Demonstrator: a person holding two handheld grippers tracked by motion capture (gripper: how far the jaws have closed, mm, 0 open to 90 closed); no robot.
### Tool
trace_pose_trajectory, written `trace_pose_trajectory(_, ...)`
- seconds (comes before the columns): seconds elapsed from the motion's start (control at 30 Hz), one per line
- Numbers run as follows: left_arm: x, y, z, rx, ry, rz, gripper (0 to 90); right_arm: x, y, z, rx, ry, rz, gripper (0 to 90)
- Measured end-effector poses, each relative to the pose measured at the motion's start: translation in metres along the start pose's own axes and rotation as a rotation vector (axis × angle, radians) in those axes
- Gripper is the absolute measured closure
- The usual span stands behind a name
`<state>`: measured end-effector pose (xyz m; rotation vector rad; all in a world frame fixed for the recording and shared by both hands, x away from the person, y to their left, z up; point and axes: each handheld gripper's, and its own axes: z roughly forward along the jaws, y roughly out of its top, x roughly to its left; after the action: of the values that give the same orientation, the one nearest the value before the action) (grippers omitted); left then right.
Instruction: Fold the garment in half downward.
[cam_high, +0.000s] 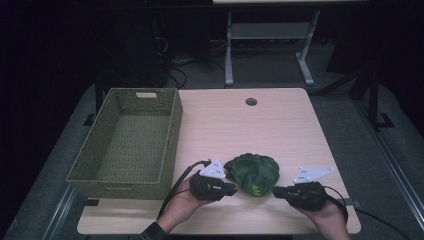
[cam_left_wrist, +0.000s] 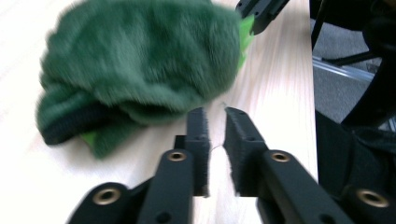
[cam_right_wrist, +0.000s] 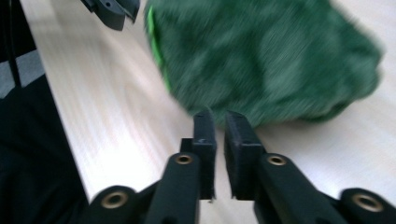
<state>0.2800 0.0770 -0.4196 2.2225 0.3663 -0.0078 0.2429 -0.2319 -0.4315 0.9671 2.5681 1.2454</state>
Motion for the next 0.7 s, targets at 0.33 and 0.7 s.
trace_pose_trajectory(0.33,0.030,0.013,0.031,0.073,0.110,-0.066,89.7,-0.020,0.021,0.021,0.018,-0.026,0.006,90.0)
trace_pose_trajectory(0.7,0.043,-0.003,0.053,0.141,0.114,-0.110,89.7,-0.027,0.007,0.045,0.118,-0.002,0.029,90.0)
